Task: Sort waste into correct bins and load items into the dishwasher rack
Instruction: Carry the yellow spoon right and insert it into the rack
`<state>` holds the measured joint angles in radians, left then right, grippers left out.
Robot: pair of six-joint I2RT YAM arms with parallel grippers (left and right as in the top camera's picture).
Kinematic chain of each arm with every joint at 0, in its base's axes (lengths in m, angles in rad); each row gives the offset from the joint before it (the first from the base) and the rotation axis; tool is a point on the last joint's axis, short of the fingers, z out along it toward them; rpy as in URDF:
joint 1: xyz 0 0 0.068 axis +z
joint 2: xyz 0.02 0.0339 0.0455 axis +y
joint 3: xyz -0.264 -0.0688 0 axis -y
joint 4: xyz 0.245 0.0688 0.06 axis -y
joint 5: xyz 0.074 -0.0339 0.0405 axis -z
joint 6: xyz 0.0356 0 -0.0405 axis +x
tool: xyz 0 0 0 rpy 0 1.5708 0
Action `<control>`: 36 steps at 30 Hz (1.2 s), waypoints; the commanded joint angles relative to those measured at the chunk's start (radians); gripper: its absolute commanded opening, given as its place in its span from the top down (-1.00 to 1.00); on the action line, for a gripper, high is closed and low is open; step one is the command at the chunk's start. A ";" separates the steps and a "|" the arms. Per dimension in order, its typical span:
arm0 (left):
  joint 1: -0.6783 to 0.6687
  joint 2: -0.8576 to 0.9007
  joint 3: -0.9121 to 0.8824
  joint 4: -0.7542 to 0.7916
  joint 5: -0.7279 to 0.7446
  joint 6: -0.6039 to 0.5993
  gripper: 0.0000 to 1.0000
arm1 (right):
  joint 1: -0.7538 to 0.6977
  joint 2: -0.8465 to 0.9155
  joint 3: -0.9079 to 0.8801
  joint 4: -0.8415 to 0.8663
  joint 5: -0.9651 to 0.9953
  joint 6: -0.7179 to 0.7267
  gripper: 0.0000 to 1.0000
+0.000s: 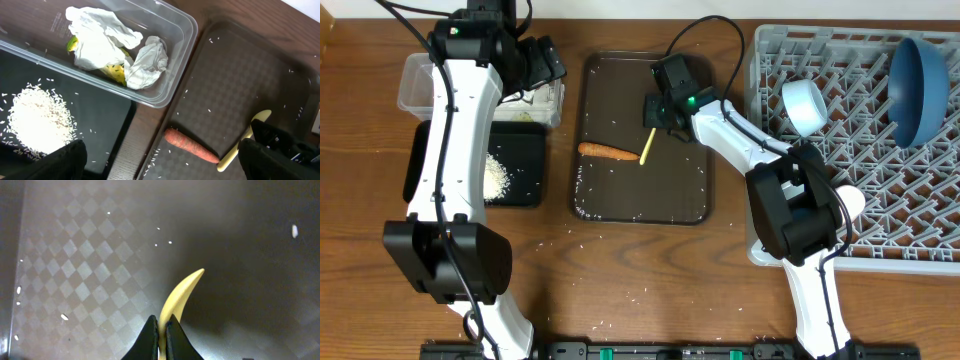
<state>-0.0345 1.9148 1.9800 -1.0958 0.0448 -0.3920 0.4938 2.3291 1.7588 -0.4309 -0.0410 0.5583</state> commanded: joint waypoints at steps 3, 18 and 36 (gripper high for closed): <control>0.003 -0.007 0.010 -0.003 -0.019 0.003 -0.97 | -0.006 0.074 -0.033 -0.061 0.053 0.101 0.81; 0.003 -0.007 0.010 -0.003 -0.019 0.003 -0.98 | -0.013 0.037 0.002 -0.093 -0.045 0.045 0.98; 0.003 -0.007 0.010 -0.003 -0.019 0.003 -0.98 | -0.218 -0.684 0.011 -0.491 0.152 -0.627 0.98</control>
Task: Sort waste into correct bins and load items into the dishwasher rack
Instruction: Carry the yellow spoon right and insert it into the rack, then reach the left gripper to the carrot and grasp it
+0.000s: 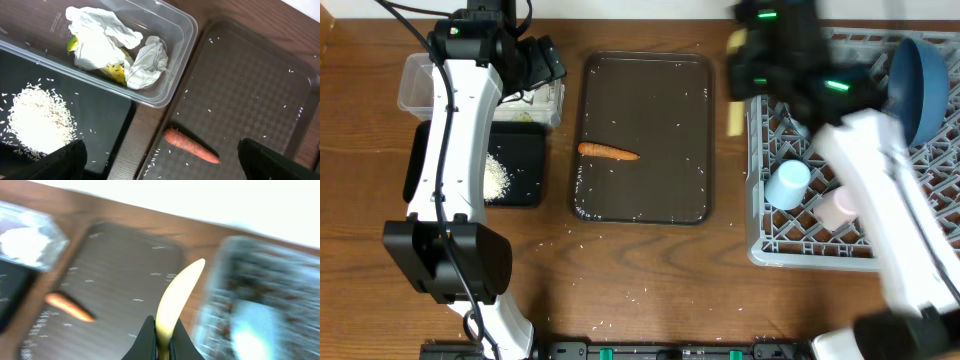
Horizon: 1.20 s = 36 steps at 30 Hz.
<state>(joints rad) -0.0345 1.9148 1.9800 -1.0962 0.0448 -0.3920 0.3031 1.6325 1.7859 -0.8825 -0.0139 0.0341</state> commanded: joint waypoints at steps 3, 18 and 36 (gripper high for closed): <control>0.003 -0.007 0.010 -0.003 -0.019 0.003 -0.97 | -0.068 0.018 -0.024 -0.051 0.166 -0.105 0.97; 0.003 -0.007 0.010 -0.003 -0.019 0.003 -0.98 | -0.130 0.285 -0.108 0.140 0.201 -0.189 0.92; 0.003 -0.007 0.010 -0.003 -0.019 0.003 -0.98 | -0.123 0.114 -0.065 0.102 -0.034 -0.106 -0.61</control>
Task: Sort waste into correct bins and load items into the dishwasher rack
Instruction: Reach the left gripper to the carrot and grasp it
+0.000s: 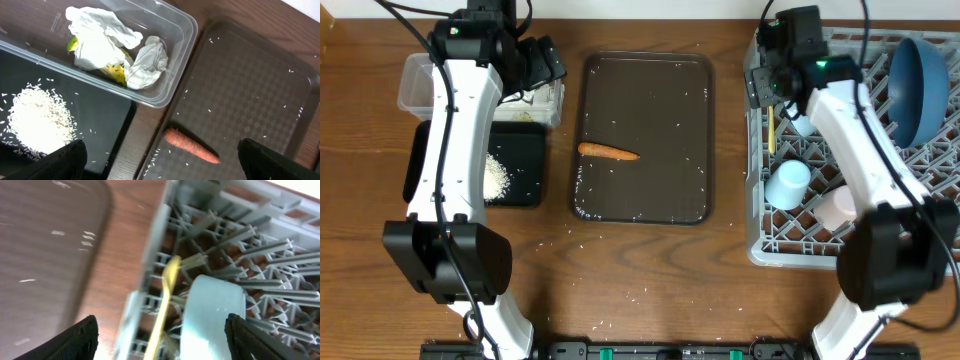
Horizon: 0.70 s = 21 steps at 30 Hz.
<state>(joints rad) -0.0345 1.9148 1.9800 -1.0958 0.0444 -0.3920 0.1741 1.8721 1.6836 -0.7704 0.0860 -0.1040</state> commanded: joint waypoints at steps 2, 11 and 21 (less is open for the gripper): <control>0.003 -0.007 0.010 -0.003 -0.019 0.003 -0.97 | 0.015 -0.171 0.037 -0.035 -0.180 0.064 -0.67; 0.003 -0.007 0.010 -0.009 -0.015 -0.012 -0.97 | -0.001 -0.231 0.037 -0.216 -0.168 0.090 -0.98; -0.101 0.062 -0.031 -0.001 0.080 -0.420 -0.65 | -0.065 -0.231 0.037 -0.317 -0.169 0.111 -0.98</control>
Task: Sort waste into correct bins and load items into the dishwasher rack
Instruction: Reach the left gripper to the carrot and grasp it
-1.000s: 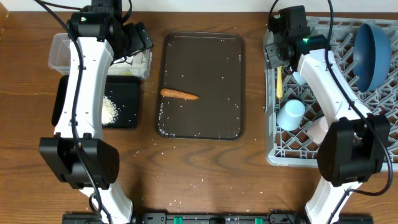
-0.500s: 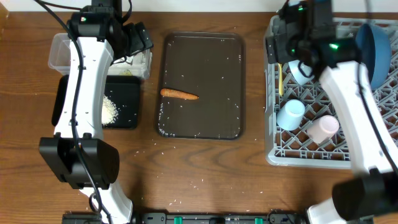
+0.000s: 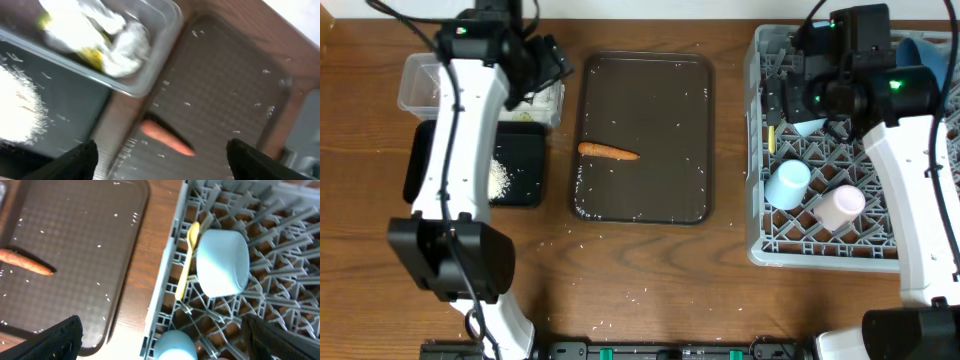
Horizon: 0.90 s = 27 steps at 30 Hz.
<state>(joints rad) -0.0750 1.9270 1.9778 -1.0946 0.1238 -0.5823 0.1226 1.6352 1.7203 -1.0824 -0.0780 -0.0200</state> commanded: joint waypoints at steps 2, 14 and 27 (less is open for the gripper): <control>-0.115 0.079 -0.053 -0.004 -0.071 -0.361 -0.64 | -0.015 0.006 0.000 -0.013 -0.004 0.027 -0.98; -0.317 0.252 -0.180 0.005 -0.235 -0.912 -0.75 | -0.014 0.006 -0.001 -0.037 -0.005 0.027 -0.99; -0.308 0.417 -0.203 0.150 -0.244 -0.933 -0.29 | -0.011 0.006 -0.002 -0.044 -0.005 0.027 -0.99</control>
<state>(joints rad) -0.3866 2.2921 1.7874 -0.9390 -0.0978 -1.5021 0.1108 1.6352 1.7203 -1.1213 -0.0780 -0.0071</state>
